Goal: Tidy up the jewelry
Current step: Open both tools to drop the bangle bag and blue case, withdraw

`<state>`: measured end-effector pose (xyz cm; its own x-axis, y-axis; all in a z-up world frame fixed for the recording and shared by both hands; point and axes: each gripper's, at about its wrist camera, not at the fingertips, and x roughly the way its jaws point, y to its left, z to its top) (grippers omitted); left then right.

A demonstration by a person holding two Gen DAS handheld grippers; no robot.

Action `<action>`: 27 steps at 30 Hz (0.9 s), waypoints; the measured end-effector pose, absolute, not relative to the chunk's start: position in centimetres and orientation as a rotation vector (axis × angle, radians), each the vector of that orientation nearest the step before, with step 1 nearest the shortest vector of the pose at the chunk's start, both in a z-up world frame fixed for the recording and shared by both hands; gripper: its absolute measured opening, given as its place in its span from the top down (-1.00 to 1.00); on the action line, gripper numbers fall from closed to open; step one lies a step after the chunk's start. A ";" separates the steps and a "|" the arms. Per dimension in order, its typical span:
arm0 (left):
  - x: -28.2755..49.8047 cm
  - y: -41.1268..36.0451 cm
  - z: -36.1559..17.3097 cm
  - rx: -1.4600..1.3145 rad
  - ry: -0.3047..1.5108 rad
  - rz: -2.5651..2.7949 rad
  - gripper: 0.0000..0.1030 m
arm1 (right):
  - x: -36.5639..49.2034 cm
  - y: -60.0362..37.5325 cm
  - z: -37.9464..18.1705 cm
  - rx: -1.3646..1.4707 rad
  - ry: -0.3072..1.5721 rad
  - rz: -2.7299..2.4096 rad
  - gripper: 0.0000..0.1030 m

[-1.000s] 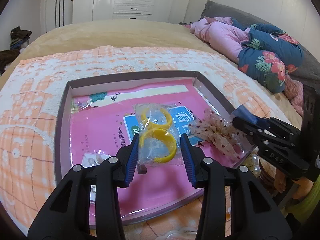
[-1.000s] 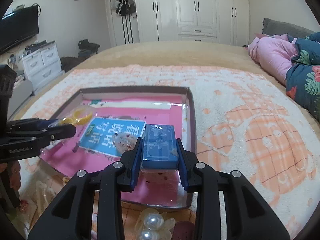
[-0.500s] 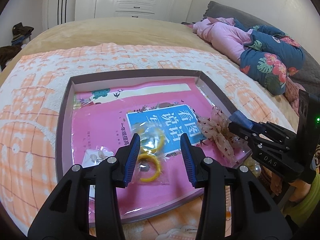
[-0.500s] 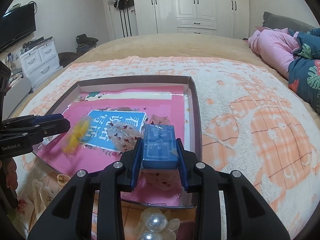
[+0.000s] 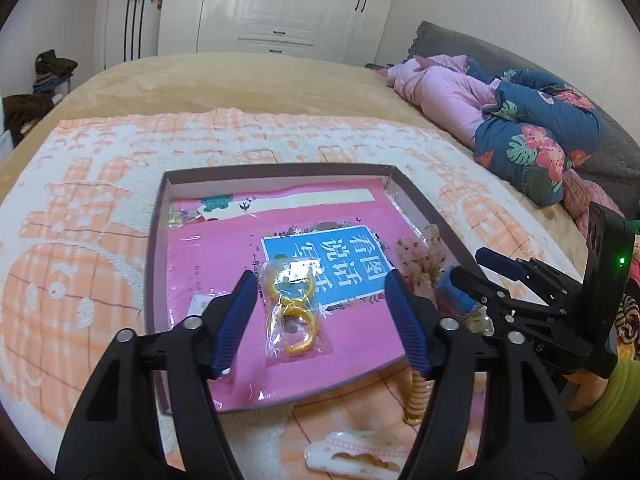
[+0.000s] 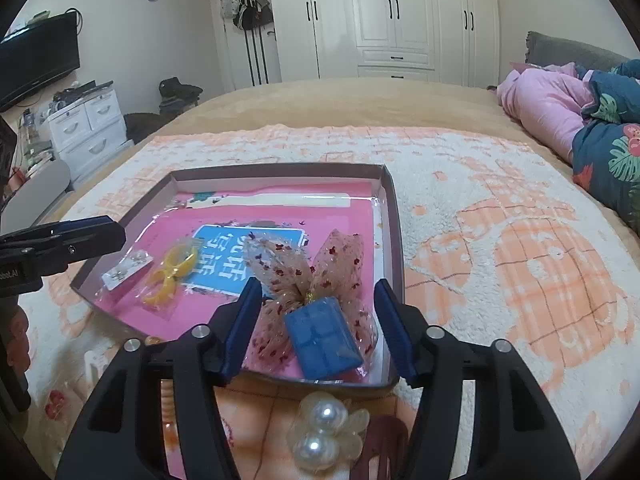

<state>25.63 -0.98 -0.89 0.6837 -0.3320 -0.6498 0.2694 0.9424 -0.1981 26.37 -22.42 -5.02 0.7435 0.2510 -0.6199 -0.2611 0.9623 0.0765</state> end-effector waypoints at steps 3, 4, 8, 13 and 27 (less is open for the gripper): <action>24.7 -0.9 -0.3 -0.089 0.730 -0.329 -0.27 | 25.6 -22.7 -4.5 -0.003 0.663 0.283 -0.30; 24.5 -0.9 -0.2 -0.089 0.726 -0.326 -0.32 | 25.3 -22.8 -4.3 0.005 0.657 0.283 -0.33; 23.4 -0.6 0.5 -0.095 0.707 -0.310 -0.49 | 24.2 -23.1 -3.4 0.025 0.630 0.281 -0.47; 22.0 -0.4 1.2 -0.102 0.680 -0.292 -0.76 | 22.4 -23.3 -2.1 0.012 0.566 0.269 -0.64; 17.4 0.6 4.0 -0.147 0.574 -0.260 -0.78 | 18.2 -24.4 1.6 0.010 0.435 0.264 -0.76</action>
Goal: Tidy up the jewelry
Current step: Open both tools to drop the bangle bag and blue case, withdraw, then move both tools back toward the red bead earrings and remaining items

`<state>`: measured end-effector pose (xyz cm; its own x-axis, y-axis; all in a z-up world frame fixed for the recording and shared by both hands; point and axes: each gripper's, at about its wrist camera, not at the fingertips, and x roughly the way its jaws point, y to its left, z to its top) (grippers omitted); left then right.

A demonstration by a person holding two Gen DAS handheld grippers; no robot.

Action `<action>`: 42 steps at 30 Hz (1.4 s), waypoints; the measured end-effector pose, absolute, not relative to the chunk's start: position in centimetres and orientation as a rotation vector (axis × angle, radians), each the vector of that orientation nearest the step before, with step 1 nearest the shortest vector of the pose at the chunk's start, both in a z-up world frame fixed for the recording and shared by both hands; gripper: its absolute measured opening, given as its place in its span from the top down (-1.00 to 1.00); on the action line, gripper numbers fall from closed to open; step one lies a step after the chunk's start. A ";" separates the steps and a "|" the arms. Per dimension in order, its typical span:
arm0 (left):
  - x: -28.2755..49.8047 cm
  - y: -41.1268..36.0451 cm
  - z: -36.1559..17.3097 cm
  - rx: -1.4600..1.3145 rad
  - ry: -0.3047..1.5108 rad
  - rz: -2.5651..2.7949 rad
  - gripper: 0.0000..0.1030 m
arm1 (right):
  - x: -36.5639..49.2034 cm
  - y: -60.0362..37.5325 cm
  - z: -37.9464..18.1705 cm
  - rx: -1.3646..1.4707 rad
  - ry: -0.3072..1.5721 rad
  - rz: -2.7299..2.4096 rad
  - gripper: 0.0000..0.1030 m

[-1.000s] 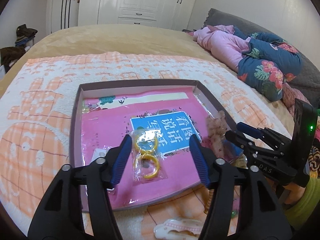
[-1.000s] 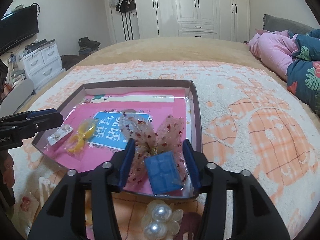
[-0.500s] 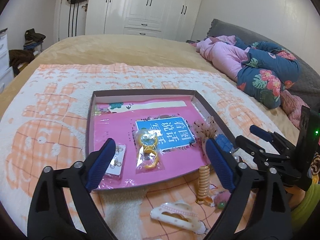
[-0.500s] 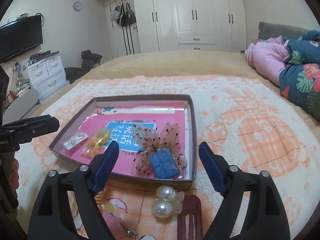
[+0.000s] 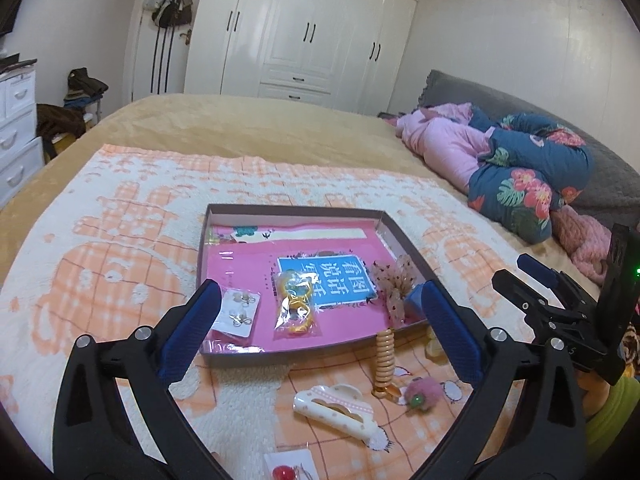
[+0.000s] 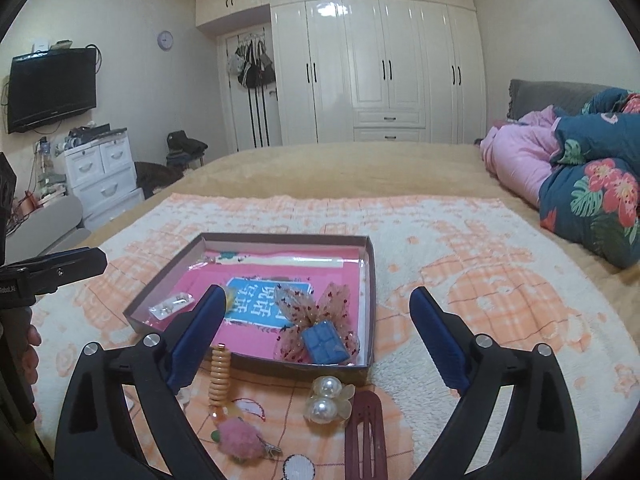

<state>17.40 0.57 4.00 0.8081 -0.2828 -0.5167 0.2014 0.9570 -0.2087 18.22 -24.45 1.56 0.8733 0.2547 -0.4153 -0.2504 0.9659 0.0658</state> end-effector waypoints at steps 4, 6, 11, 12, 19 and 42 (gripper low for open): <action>16.0 1.0 4.7 -0.158 0.543 -0.246 -0.78 | 16.9 -24.8 2.5 0.022 0.405 0.268 -0.76; 15.4 1.2 4.8 -0.169 0.531 -0.245 -0.78 | 16.1 -25.0 3.0 0.022 0.388 0.268 -0.76; 13.5 1.4 5.0 -0.176 0.507 -0.242 -0.78 | 14.3 -25.7 3.7 0.024 0.354 0.269 -0.77; 13.0 1.5 4.9 -0.179 0.505 -0.241 -0.78 | 14.0 -25.8 3.8 0.022 0.350 0.270 -0.77; 11.5 2.2 4.1 -0.204 0.509 -0.226 -0.78 | 11.8 -26.0 3.8 0.001 0.338 0.275 -0.80; 7.9 2.5 -0.6 -0.158 0.579 -0.185 -0.78 | 8.0 -22.9 -0.9 -0.106 0.429 0.382 -0.80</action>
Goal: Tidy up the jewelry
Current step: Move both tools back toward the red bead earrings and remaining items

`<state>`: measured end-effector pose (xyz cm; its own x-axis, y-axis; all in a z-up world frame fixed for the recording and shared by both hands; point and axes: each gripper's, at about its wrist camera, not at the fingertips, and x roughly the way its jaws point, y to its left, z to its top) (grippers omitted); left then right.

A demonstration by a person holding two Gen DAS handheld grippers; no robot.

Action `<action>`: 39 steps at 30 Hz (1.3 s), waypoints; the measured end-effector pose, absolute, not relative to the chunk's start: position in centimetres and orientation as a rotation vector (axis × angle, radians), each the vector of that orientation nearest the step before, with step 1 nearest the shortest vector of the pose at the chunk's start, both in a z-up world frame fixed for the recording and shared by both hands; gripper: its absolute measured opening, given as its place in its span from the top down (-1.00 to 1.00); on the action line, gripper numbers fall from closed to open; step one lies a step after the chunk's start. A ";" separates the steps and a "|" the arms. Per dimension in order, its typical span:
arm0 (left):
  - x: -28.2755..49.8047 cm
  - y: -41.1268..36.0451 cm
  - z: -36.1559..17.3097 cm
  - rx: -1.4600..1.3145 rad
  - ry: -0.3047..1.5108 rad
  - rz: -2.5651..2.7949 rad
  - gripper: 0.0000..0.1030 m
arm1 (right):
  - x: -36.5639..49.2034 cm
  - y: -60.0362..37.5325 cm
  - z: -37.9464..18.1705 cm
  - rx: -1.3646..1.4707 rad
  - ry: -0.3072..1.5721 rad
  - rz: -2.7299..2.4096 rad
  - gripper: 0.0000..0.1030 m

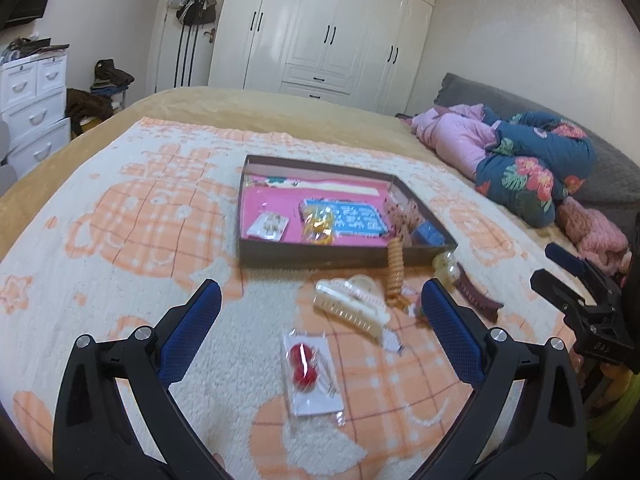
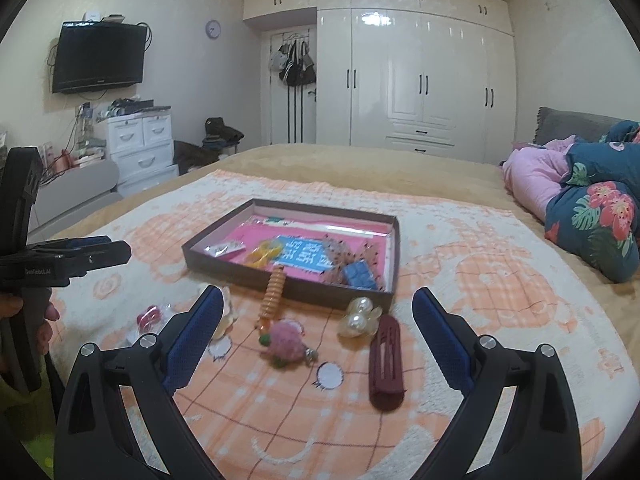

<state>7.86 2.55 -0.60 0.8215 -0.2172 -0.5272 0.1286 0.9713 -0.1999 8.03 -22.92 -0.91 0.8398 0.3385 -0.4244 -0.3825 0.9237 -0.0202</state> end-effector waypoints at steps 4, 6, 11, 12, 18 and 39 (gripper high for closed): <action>7.1 2.4 -1.7 -0.140 0.597 -0.182 -0.78 | 8.0 -22.3 -1.6 -0.120 0.442 0.401 -0.80; 7.0 2.3 -2.2 -0.133 0.608 -0.183 -0.78 | 8.0 -22.0 -2.0 -0.126 0.451 0.409 -0.80; 7.2 1.8 -3.2 -0.108 0.632 -0.188 -0.78 | 8.2 -21.7 -3.0 -0.132 0.478 0.422 -0.80; 7.2 1.7 -3.4 -0.104 0.637 -0.190 -0.78 | 8.3 -21.7 -3.1 -0.131 0.482 0.423 -0.80; 7.6 1.6 -4.6 -0.097 0.665 -0.190 -0.78 | 8.9 -21.6 -4.3 -0.137 0.522 0.435 -0.80; 9.2 1.0 -7.0 -0.089 0.698 -0.235 -0.78 | 14.0 -19.2 -7.5 -0.209 0.665 0.469 -0.65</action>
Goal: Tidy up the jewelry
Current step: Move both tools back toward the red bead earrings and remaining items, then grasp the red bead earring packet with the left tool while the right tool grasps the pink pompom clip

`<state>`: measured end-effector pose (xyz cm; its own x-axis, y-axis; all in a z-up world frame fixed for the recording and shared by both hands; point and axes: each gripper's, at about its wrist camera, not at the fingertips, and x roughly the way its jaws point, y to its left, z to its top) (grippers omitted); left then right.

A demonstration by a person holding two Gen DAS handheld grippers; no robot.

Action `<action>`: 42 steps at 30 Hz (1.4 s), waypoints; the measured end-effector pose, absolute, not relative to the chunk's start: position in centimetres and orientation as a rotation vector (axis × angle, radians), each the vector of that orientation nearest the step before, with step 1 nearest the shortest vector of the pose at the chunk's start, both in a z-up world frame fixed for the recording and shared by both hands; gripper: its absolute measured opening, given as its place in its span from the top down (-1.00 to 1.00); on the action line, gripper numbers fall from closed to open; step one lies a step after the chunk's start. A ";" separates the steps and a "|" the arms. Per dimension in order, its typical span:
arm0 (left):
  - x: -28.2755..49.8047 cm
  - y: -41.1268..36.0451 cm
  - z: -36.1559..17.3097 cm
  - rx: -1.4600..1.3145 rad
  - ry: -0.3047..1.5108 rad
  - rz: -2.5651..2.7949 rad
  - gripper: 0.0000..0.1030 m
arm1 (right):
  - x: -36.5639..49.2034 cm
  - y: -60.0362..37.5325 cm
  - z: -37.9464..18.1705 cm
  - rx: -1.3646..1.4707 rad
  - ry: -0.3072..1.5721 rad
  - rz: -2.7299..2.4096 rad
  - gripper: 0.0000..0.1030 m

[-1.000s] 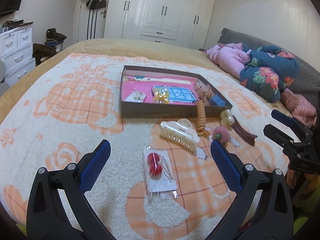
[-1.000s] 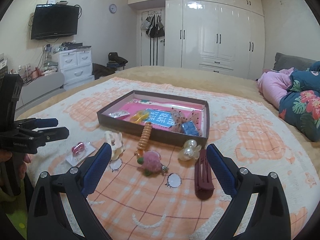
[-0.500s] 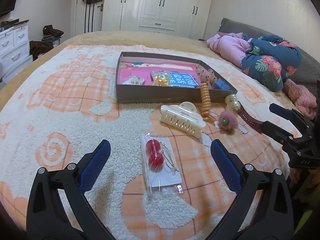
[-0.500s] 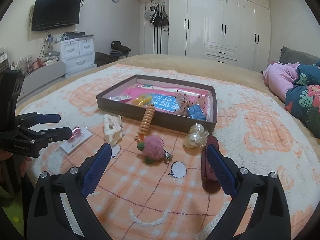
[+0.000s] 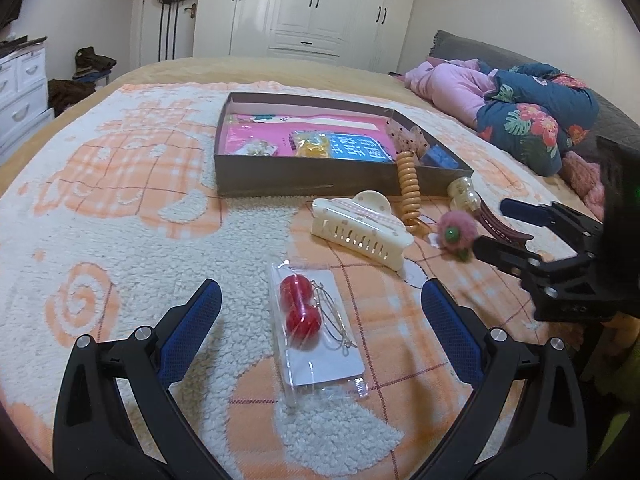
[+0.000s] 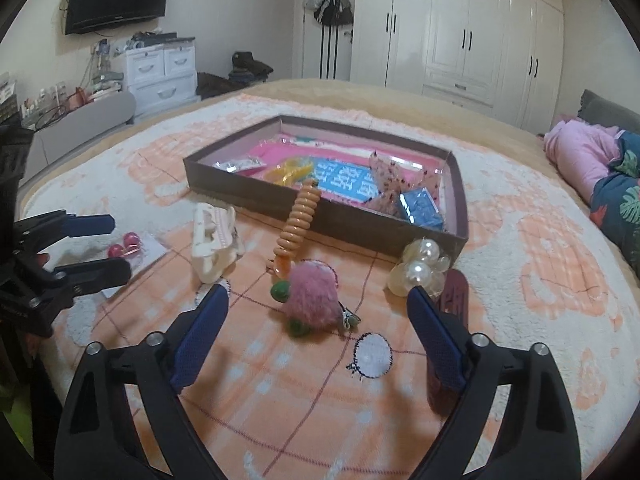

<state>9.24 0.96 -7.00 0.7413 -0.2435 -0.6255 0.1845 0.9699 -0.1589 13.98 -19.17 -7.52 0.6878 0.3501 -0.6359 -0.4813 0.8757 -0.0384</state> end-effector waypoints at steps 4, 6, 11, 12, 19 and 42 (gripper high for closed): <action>9.5 0.5 -7.4 -0.086 0.716 -0.262 -0.58 | 15.1 -19.0 -8.1 -0.193 0.702 0.482 -0.55; 9.8 0.3 -7.7 -0.087 0.727 -0.270 -0.44 | 15.6 -18.9 -8.4 -0.187 0.724 0.483 -0.47; 9.9 0.1 -8.1 -0.078 0.743 -0.285 -0.30 | 16.7 -18.5 -8.8 -0.191 0.767 0.501 -0.33; 9.8 0.1 -8.2 -0.078 0.743 -0.286 -0.28 | 17.0 -18.5 -9.0 -0.190 0.782 0.505 -0.29; 10.0 0.0 -8.5 -0.058 0.770 -0.274 0.18 | 17.5 -18.5 -9.7 -0.179 0.822 0.516 -0.01; 8.6 -0.1 -6.6 -0.066 0.728 -0.309 0.36 | 13.5 -19.7 -7.9 -0.107 0.769 0.556 0.03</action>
